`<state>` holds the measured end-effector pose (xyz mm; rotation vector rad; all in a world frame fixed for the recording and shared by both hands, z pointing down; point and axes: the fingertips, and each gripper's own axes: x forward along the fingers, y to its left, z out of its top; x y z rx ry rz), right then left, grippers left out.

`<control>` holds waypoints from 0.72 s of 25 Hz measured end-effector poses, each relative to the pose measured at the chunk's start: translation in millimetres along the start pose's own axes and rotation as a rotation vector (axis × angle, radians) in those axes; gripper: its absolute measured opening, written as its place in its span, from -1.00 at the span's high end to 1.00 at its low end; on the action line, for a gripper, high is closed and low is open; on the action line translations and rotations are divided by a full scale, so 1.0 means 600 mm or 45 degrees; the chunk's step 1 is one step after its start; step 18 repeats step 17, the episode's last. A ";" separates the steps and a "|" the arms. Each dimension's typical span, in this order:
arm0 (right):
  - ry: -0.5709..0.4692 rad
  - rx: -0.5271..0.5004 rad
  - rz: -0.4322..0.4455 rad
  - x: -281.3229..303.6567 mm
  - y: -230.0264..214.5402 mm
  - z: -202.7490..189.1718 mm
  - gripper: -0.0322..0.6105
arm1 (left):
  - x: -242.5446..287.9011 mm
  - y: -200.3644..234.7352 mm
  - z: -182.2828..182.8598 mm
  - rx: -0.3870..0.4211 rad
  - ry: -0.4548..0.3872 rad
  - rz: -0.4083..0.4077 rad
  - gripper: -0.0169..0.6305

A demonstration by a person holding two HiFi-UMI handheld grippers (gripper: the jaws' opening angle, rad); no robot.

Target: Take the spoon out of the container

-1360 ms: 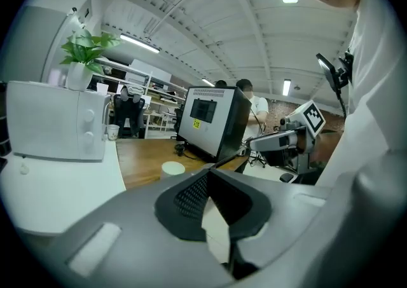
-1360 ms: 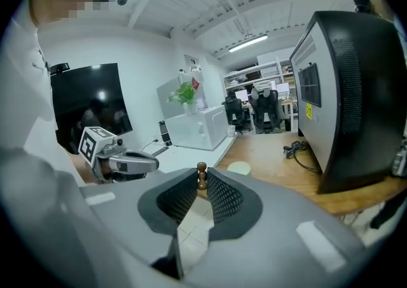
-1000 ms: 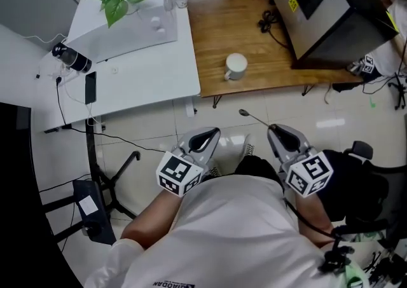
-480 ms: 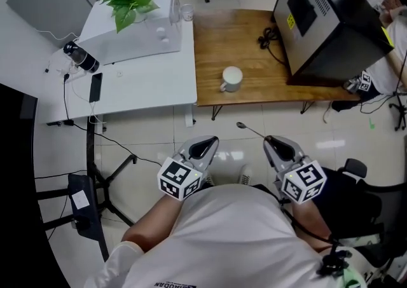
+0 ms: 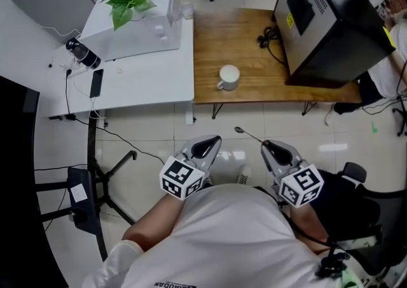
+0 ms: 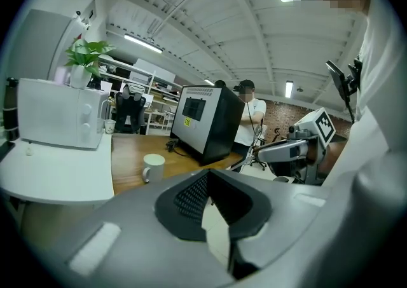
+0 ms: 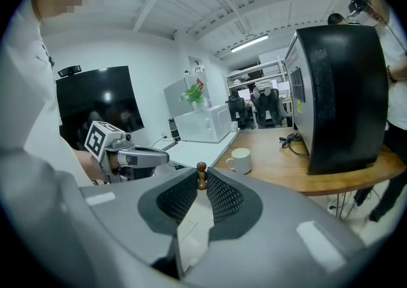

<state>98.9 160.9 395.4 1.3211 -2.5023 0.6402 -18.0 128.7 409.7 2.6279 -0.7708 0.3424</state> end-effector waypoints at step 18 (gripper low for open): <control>-0.014 0.007 0.012 0.011 0.013 0.003 0.74 | -0.016 0.004 -0.005 0.003 0.010 0.000 0.93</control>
